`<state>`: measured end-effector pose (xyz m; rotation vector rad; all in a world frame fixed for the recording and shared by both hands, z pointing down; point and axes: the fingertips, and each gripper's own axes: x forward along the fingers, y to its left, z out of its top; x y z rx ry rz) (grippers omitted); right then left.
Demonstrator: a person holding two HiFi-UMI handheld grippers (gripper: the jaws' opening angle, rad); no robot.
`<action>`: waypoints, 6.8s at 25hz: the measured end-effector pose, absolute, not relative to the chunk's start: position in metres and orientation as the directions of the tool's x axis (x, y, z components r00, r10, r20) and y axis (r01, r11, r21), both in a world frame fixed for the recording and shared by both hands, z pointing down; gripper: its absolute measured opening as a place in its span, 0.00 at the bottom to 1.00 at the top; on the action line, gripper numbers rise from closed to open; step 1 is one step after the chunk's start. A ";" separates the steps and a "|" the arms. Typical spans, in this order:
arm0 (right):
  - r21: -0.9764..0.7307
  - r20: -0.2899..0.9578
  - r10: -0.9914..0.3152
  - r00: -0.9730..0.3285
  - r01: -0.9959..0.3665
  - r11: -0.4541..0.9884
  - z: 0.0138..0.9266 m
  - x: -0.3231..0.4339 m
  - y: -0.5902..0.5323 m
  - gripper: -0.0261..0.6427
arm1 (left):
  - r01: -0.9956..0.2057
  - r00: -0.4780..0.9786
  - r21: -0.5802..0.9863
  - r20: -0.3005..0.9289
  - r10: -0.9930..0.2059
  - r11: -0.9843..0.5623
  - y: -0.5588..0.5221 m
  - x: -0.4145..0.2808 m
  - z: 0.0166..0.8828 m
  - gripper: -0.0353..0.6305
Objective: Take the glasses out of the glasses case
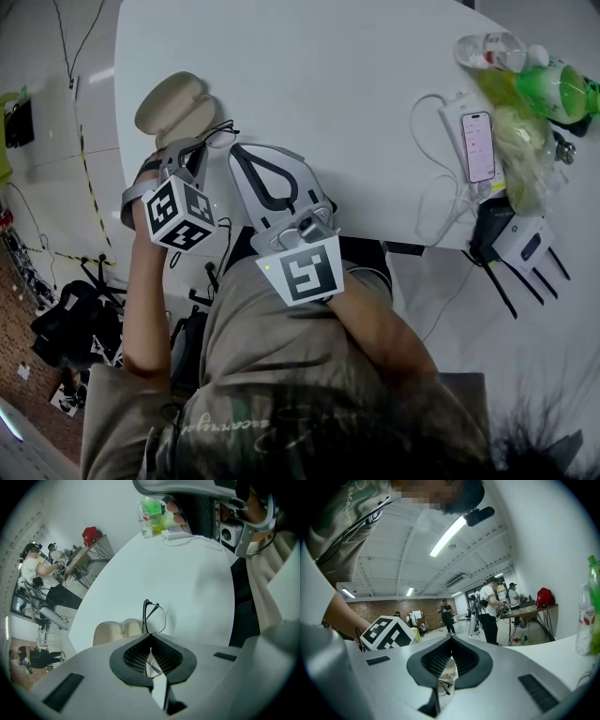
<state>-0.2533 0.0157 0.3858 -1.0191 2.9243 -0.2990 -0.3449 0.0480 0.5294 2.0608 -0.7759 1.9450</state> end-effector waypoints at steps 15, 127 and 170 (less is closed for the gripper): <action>-0.210 0.079 -0.631 -0.772 -0.632 0.746 0.378 -0.247 0.008 0.06 | -0.481 0.019 -0.184 0.975 -0.220 -0.857 0.049 -0.332 0.529 0.08; -0.116 0.104 -0.717 -0.689 -0.724 0.680 0.358 -0.060 -0.017 0.06 | -0.347 0.307 0.148 0.951 0.036 -0.926 0.068 -0.074 0.539 0.08; -0.095 0.140 -0.750 -0.647 -0.762 0.640 0.376 -0.034 0.000 0.06 | -0.313 0.322 0.175 0.944 0.069 -0.934 0.083 -0.056 0.553 0.08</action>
